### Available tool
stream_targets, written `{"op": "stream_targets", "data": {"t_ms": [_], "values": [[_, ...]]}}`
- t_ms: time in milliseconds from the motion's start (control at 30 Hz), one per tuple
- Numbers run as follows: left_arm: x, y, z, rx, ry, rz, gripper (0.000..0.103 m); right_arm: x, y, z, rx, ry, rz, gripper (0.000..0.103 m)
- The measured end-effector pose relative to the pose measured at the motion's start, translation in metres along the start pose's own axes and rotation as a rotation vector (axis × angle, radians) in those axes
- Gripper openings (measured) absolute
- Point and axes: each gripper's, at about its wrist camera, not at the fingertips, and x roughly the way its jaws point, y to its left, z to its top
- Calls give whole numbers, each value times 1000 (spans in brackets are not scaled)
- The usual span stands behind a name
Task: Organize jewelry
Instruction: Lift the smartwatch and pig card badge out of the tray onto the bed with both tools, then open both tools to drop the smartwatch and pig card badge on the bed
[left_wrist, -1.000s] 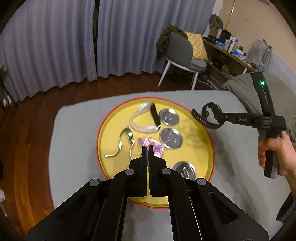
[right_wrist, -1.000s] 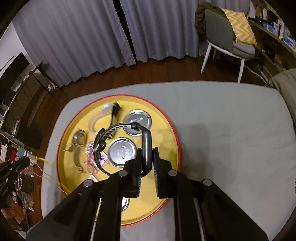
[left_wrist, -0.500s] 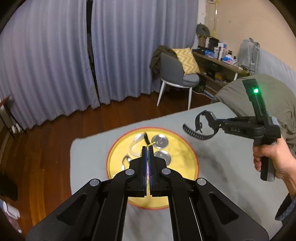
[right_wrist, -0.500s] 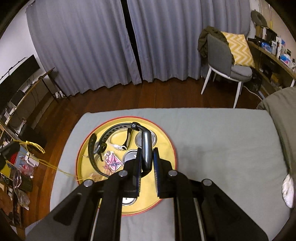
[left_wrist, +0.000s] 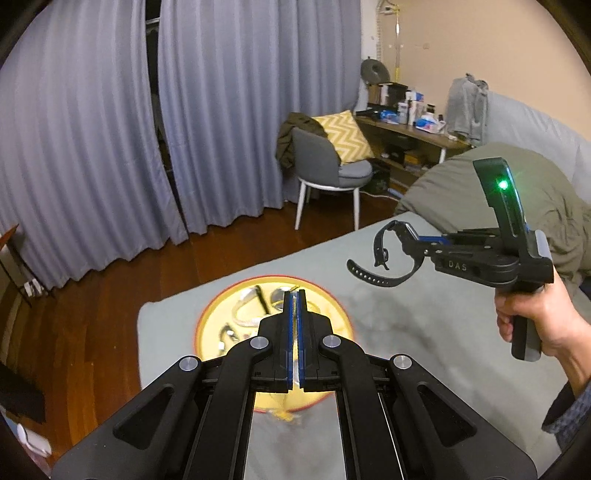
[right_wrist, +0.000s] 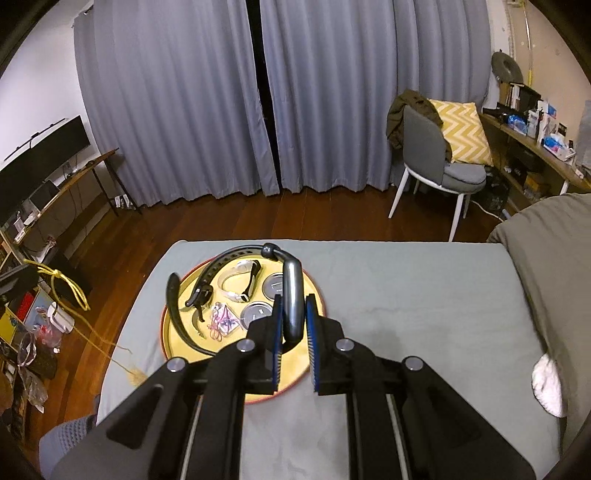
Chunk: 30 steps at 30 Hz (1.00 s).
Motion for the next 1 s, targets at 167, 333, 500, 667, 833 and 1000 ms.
{"op": "stream_targets", "data": {"t_ms": [167, 333, 500, 667, 833, 1000], "values": [[-2, -40, -14, 14, 6, -36, 1, -23, -14, -22, -9, -10, -13, 12], [5, -85, -32, 36, 27, -86, 1, -33, -27, -53, -41, 30, -41, 12], [24, -122, -52, 59, 74, -119, 1, -25, -38, -82, -63, 90, -61, 12], [53, -144, -73, 58, 135, -144, 1, -7, -52, -111, -71, 162, -75, 12], [87, -157, -99, 51, 213, -161, 1, 25, -72, -150, -58, 266, -82, 12], [128, -160, -135, 28, 311, -173, 1, 65, -84, -182, -59, 370, -90, 12]]}}
